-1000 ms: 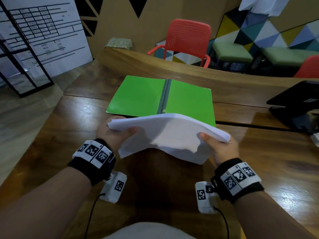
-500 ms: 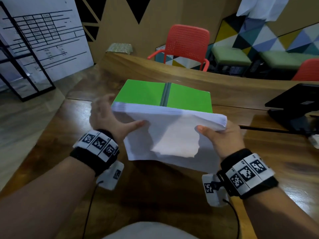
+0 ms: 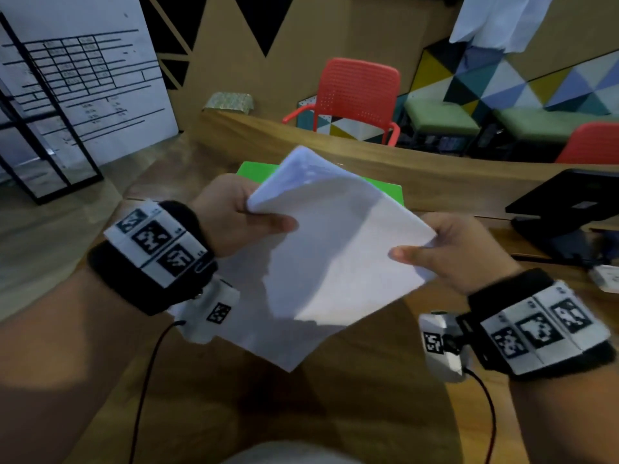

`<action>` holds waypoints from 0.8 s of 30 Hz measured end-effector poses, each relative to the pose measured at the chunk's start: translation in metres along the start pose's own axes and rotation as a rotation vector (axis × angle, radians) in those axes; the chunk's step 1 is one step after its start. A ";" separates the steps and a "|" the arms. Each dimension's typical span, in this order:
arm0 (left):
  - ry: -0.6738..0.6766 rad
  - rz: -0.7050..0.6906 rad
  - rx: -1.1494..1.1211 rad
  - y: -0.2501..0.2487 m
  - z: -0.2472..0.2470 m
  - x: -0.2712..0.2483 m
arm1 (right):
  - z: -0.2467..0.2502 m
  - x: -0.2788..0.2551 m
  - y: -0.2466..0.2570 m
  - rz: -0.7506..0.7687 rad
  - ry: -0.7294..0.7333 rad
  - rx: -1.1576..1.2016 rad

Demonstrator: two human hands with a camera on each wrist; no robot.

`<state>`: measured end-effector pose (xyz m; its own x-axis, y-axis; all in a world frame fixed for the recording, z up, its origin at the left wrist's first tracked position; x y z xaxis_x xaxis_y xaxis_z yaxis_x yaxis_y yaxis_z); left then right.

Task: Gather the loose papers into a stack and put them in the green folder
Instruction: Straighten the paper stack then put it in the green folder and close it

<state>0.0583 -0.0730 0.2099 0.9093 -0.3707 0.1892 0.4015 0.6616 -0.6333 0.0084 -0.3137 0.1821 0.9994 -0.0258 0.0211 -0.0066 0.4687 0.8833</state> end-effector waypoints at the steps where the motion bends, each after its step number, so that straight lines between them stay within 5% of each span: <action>1: -0.025 0.023 -0.052 0.006 0.004 -0.002 | 0.007 0.000 -0.006 -0.016 -0.030 0.123; 7: -0.271 0.194 -0.376 0.018 0.004 -0.019 | 0.004 -0.010 0.018 0.258 -0.150 0.887; 9: -0.367 0.226 -0.378 0.013 -0.003 -0.025 | 0.002 -0.016 0.026 0.303 -0.298 0.994; 12: -0.424 0.297 -0.379 0.013 -0.019 -0.031 | -0.006 -0.022 0.029 0.305 -0.448 0.894; 17: -0.324 0.410 -0.331 0.040 -0.046 -0.034 | -0.029 -0.014 0.006 0.058 -0.398 0.597; 24: -0.448 0.166 -0.568 0.000 -0.011 -0.027 | -0.025 -0.007 0.001 -0.026 -0.389 0.838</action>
<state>0.0327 -0.0699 0.1963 0.9594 0.0871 0.2684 0.2469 0.2016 -0.9479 0.0022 -0.2911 0.1716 0.9193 -0.3932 0.0181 -0.1571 -0.3242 0.9328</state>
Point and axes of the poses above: each hand's wrist, its own x-axis towards the middle knuckle, its own z-axis out of the back of the hand, y = z × x, the point moved 8 cm from there along x, towards the middle knuckle, and after that the axes turned 7 degrees about x, right-handed, at the moved point
